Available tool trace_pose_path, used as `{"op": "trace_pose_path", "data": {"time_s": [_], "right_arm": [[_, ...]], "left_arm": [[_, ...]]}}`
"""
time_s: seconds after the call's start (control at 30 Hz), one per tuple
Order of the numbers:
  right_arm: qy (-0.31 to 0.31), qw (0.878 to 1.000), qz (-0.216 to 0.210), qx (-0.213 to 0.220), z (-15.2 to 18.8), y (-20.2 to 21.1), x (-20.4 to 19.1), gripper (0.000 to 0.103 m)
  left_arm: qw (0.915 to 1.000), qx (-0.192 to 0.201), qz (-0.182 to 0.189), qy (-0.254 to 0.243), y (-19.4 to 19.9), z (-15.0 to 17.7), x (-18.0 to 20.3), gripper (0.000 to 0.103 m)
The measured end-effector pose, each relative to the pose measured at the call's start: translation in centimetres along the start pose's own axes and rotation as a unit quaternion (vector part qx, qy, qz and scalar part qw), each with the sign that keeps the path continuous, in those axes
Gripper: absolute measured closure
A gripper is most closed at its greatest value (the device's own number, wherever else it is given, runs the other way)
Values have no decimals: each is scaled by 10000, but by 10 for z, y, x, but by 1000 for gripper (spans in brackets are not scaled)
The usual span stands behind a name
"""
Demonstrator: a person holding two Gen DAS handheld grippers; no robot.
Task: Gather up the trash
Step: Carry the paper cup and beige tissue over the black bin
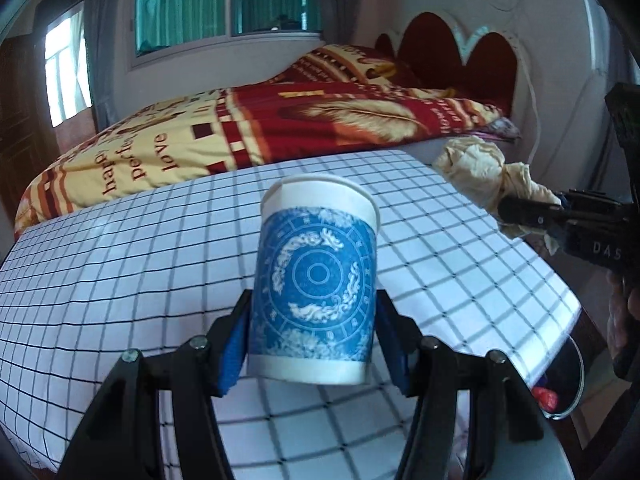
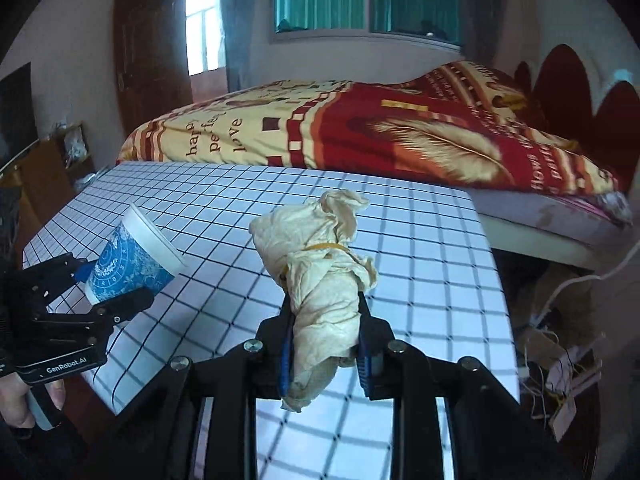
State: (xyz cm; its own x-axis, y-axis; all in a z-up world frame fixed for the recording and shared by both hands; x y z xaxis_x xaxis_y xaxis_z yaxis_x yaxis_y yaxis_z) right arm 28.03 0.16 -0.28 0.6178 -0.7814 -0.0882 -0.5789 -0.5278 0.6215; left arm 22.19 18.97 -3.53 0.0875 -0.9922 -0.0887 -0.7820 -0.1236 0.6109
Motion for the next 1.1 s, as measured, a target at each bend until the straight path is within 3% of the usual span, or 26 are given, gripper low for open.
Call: {"op": "trace_pose_path", "data": {"time_s": [0.57,1.1], "right_arm": [[-610,9955,610,382,68,121,41,76],[-1076,9852,1198,586,118,192,77,76]], "left_arm": [[9963,286,651,-482,54,3,92,44],[9874,367,1254,-890,74,6,166,44]]}}
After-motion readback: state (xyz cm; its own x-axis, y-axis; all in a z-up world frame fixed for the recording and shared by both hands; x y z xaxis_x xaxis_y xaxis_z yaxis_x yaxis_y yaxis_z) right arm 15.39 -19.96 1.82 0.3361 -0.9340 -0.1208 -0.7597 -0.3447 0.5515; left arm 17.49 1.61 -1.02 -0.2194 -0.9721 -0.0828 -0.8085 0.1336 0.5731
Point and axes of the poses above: each gripper's, at about its wrist camera, not at the fingertips, and y roughly against the way its jaws point, x to its right, z to its underside, the point moved 1 cm from there along -y, roughly the way its jaws point, and after that the axes turned 10 degrees about -z, right-handed, at the moved point
